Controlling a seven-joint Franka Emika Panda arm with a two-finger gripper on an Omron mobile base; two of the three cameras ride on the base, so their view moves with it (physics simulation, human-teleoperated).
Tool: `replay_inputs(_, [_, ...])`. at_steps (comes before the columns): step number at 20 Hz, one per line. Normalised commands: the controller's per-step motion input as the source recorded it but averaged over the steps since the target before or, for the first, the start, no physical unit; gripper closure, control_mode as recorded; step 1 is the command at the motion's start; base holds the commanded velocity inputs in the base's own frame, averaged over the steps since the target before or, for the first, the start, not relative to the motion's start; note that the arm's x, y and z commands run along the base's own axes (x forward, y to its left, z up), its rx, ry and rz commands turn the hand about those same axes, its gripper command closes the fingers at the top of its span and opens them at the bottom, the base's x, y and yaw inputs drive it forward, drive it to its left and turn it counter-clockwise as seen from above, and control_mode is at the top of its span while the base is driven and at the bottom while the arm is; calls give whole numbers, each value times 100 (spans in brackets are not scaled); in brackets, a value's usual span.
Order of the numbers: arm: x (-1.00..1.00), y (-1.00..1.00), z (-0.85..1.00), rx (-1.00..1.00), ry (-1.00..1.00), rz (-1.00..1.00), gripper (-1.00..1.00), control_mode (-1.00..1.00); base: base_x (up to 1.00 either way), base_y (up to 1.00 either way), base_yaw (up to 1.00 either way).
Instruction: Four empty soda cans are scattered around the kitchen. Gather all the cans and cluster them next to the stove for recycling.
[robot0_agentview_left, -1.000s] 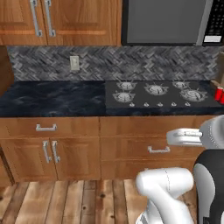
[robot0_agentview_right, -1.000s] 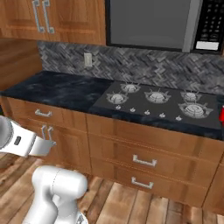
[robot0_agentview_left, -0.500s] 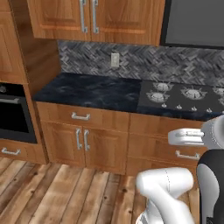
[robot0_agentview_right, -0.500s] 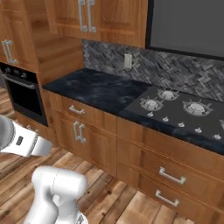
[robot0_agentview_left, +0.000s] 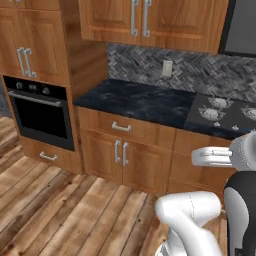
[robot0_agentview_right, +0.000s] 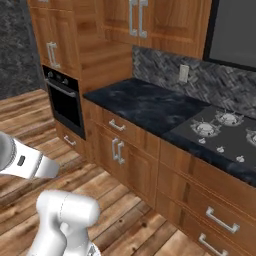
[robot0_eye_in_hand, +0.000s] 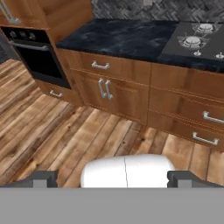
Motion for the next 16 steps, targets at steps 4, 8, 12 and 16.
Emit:
replay_inputs(4, [0, 0, 0, 0, 0, 0, -100, 100, 0, 0, 50])
replay_inputs(8, [0, 0, 0, 0, 0, 0, -100, 100, 3, 0, 48])
replay_inputs(12, [0, 0, 0, 0, 0, 0, -100, 100, 4, 0, 47])
replay_inputs(16, [0, 0, 0, 0, 0, 0, -100, 100, 3, -1, 47])
